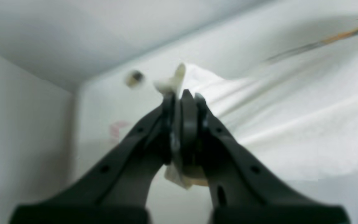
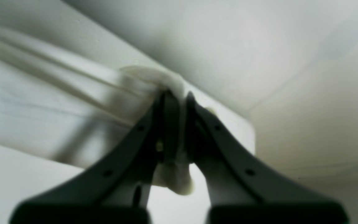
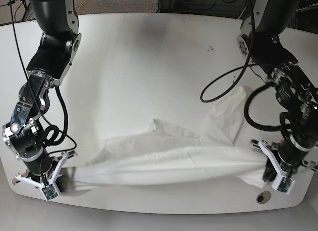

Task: Fold the T-shirt properly
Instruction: 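Swing the held shirt and lay it flat on the table with both grippers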

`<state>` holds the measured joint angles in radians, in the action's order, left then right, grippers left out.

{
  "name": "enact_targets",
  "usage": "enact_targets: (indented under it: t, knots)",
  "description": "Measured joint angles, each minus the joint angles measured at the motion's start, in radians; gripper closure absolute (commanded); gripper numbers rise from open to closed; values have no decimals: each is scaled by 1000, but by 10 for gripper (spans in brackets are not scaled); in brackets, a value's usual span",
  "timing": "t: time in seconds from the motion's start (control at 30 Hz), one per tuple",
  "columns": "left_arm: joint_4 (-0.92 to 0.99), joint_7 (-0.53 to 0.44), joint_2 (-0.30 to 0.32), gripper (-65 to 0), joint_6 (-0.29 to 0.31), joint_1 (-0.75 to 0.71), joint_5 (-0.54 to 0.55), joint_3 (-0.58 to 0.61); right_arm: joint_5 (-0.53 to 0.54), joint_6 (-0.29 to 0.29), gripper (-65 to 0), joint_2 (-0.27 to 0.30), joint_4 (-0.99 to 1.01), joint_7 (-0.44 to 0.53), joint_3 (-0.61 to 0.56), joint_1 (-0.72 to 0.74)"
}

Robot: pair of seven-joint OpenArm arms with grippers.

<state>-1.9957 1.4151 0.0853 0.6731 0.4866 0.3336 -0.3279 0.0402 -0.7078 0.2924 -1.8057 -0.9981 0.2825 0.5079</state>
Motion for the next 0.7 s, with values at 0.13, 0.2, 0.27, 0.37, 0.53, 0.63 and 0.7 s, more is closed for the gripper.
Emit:
enact_targets:
  t: [0.13, 0.2, 0.27, 0.37, 0.53, 0.63, 0.7]
  knots:
    - [2, 6, -44, 0, 0, -129, 61, 10, -2, 1, -2, 0, 0, -2, 61, -89]
    - [2, 6, -59, 0, 0, -180, 101, 12, -13, 1, -2, 3, 0, -3, 85, -125]
    - [2, 3, -60, 0, 0, -224, 136, 23, -19, 2, -2, 5, 0, -9, 99, -157]
    - [2, -2, -60, 0, 0, -301, 171, 45, -17, 4, -2, 6, 0, -5, 111, -209]
    - [3, -1, -51, 0, 0, -429, 202, 61, -10, 1, -2, -2, 2, -2, 125, -278]
    - [5, 3, -34, 0, -2, -495, 225, 90, -12, 2, 0, -1, 4, -3, 130, -306]
    - [5, 5, -16, 0, -2, -530, 256, 117, -16, 6, 0, -4, 5, -2, 130, -317]
